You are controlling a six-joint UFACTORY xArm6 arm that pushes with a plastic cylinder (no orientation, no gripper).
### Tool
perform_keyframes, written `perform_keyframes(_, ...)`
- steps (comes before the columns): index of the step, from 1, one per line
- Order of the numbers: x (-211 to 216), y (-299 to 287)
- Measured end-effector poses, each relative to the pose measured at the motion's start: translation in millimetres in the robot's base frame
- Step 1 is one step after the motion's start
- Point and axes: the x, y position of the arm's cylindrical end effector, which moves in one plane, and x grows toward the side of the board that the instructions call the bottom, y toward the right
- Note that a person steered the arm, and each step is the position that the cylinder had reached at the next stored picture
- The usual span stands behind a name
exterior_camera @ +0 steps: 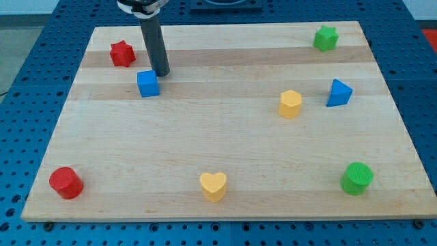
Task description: Move the cube to the center left
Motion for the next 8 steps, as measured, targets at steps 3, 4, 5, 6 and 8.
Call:
perform_keyframes(3, 45, -41)
perform_keyframes(4, 68, -41)
perform_keyframes(5, 91, -41)
perform_keyframes(6, 101, -41)
perform_keyframes(8, 98, -41)
